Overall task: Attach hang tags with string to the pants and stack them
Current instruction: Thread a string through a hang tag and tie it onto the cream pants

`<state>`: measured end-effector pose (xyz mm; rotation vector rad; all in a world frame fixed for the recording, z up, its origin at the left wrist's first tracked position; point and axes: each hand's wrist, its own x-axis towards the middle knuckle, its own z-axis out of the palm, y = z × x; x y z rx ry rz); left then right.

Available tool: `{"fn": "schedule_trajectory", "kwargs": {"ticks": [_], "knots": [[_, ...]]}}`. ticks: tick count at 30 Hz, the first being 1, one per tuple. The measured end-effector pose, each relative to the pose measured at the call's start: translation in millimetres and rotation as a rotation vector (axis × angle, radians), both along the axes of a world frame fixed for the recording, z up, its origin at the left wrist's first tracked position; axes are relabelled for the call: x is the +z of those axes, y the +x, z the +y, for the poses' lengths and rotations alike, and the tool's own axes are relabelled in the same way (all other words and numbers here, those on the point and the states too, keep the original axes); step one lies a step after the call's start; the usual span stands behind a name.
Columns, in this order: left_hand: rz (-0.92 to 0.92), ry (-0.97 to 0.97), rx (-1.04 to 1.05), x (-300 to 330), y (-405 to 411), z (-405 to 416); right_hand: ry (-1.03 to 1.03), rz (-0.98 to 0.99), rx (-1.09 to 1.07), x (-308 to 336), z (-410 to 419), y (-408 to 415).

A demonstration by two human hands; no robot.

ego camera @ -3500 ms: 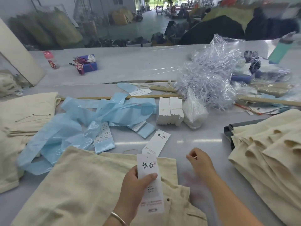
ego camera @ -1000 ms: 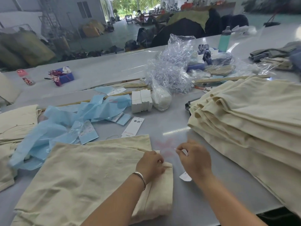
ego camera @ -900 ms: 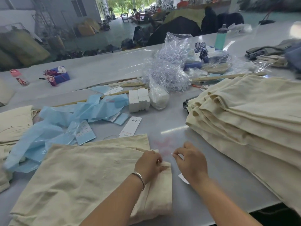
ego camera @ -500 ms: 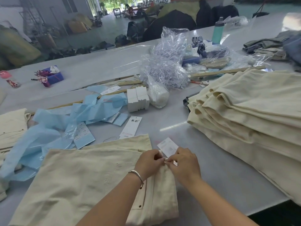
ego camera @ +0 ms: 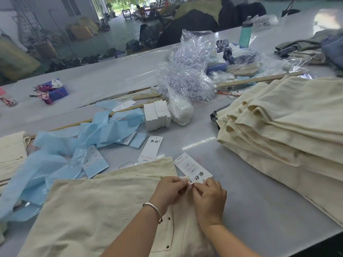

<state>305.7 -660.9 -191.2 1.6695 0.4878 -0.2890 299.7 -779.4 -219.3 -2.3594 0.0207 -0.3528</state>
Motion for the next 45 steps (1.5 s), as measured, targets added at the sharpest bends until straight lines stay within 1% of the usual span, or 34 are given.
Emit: {"fn": "schedule_trajectory", "kwargs": {"ticks": [3,6,11,12,13,15,16,17,18,19,21,22,25,27,31,33,36,40,45], "knots": [[0.045,-0.091,0.040,6,1,1,0.046,-0.057,-0.020,-6,1,0],[0.093,-0.111,0.034,7,3,-1,0.055,-0.101,-0.037,-9,2,0],[0.075,-0.167,0.093,3,0,-7,0.048,-0.200,0.024,-13,-5,0],[0.060,-0.172,0.104,2,0,-9,0.094,-0.197,0.047,-15,-6,0],[0.044,-0.171,0.124,1,0,-12,0.197,-0.176,0.059,-17,-7,0],[0.011,-0.168,0.176,1,1,-14,0.502,-0.063,0.022,-16,-16,4],[0.001,-0.169,0.191,1,1,-14,0.610,-0.019,-0.024,-18,-25,9],[-0.006,-0.171,0.193,2,1,-14,0.624,0.004,-0.052,-20,-37,15],[-0.013,-0.185,0.187,3,2,-13,0.540,0.030,-0.047,-23,-49,23],[-0.025,-0.223,0.182,5,3,-13,0.391,0.073,-0.009,-26,-61,31],[-0.055,-0.340,0.185,8,4,-14,0.088,0.159,0.162,-29,-77,44],[-0.066,-0.382,0.183,10,5,-14,-0.008,0.181,0.252,-30,-80,49],[-0.086,-0.416,0.158,13,5,-16,-0.172,0.196,0.433,-27,-73,63],[-0.092,-0.415,0.138,14,3,-16,-0.264,0.181,0.501,-24,-66,69],[-0.098,-0.379,0.128,14,0,-13,-0.341,0.202,0.578,-23,-63,76],[-0.097,-0.355,0.127,12,-2,-12,-0.318,0.244,0.602,-24,-63,75],[-0.078,-0.329,0.124,8,-6,-13,-0.225,0.266,0.540,-23,-62,73],[-0.075,-0.308,0.136,3,-10,-17,-0.298,0.233,0.615,-22,-60,75],[-0.092,-0.281,0.133,4,-9,-16,-0.318,0.239,0.684,-22,-67,71]]}}
